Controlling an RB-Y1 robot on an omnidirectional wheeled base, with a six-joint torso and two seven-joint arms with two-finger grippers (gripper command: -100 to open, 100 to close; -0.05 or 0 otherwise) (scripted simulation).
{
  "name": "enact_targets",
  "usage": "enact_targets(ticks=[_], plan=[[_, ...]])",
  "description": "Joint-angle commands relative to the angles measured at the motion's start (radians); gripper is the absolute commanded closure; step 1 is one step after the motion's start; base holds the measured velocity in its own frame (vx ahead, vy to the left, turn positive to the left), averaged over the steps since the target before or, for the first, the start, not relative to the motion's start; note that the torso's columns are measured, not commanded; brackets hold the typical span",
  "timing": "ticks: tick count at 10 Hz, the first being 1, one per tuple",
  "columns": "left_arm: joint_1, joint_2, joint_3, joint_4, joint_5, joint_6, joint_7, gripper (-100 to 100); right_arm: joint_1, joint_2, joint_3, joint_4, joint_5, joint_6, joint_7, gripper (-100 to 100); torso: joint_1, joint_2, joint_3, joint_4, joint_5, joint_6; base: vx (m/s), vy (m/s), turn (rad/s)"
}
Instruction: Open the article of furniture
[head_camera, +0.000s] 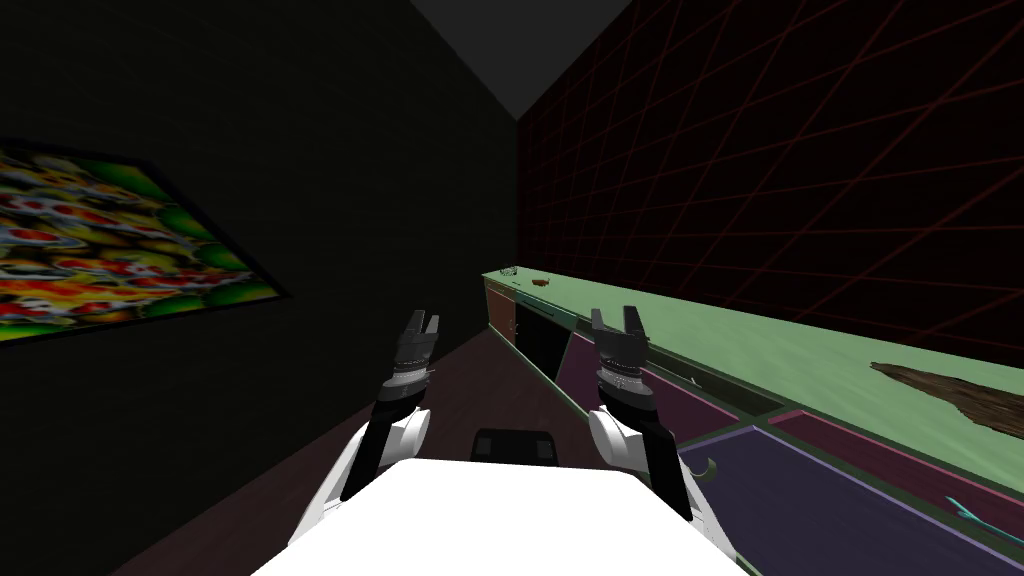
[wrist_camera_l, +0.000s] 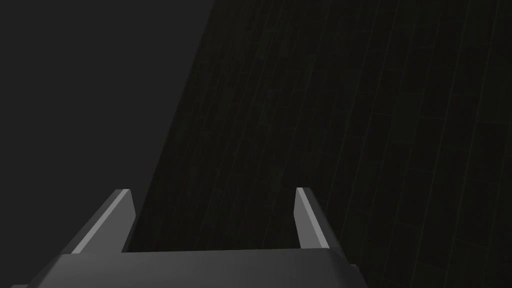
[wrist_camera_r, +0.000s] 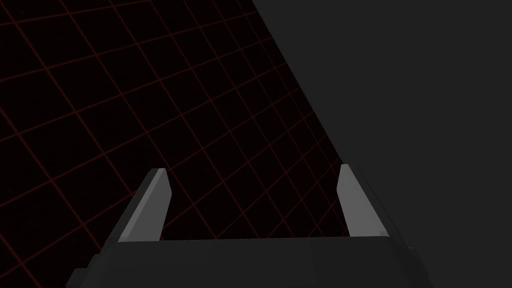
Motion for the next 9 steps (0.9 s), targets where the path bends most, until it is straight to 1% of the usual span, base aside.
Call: enact_targets(ticks=[1, 3, 9], plan=[[0.0, 0.0, 0.0, 0.0, 0.0, 0.0, 0.0, 0, 0.0, 0.0, 0.0, 0.0, 0.0, 0.0, 0.0, 0, 0.0, 0.04, -0.082, 0.041, 0.0, 0.0, 0.0, 0.0, 0.0], [0.0, 0.0, 0.0, 0.0, 0.0, 0.0, 0.0, 0, 0.0, 0.0, 0.0, 0.0, 0.0, 0.0, 0.0, 0, 0.0, 0.175, -0.351, 0.176, 0.0, 0.0, 0.0, 0.0, 0.0], [0.0, 0.0, 0.0, 0.0, 0.0, 0.0, 0.0, 0, 0.0, 0.0, 0.0, 0.0, 0.0, 0.0, 0.0, 0, 0.0, 0.618, -1.234, 0.617, 0.0, 0.0, 0.0, 0.0, 0.0]])
